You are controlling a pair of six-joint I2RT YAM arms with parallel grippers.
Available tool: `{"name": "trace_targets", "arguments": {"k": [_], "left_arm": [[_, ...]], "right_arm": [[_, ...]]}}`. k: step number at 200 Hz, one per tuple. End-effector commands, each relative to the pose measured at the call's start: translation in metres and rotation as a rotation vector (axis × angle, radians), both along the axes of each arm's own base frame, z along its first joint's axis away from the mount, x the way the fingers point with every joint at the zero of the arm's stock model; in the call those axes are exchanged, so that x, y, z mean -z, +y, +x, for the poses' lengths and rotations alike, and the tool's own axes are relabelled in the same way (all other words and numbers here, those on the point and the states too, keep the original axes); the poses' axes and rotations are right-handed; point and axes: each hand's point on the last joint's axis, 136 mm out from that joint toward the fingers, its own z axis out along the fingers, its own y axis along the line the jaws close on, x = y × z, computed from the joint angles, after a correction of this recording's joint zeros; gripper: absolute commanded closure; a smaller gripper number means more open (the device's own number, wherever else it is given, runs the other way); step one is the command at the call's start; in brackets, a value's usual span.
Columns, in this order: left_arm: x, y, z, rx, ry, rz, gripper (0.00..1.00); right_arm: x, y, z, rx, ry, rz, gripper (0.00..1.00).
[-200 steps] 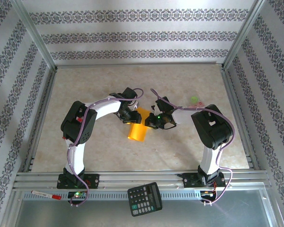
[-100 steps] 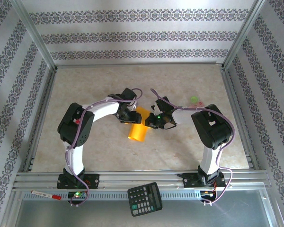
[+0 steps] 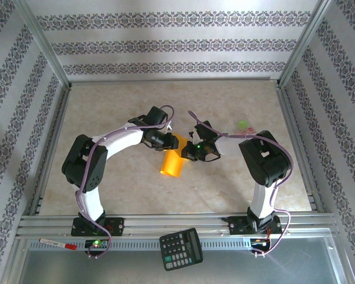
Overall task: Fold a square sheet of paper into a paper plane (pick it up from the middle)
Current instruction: First fold the square sheet of paper in half at the center of the table.
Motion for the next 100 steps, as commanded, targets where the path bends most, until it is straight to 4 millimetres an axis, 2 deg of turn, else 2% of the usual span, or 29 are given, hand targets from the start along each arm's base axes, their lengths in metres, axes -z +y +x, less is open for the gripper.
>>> {"name": "trace_targets", "arguments": {"k": [1,27,100], "left_arm": [[0.007,-0.009,0.004,0.011,0.028,-0.031,0.74],[0.017,-0.005,0.006,0.006,0.044,0.004,0.75],[0.025,-0.003,0.003,-0.006,0.062,0.014,0.76]], "right_arm": [[0.055,-0.025,-0.03,0.005,0.123,-0.173,0.93],[0.057,-0.027,-0.031,0.009,0.133,-0.186,0.94],[0.064,-0.034,-0.036,0.015,0.147,-0.226,0.95]]}}
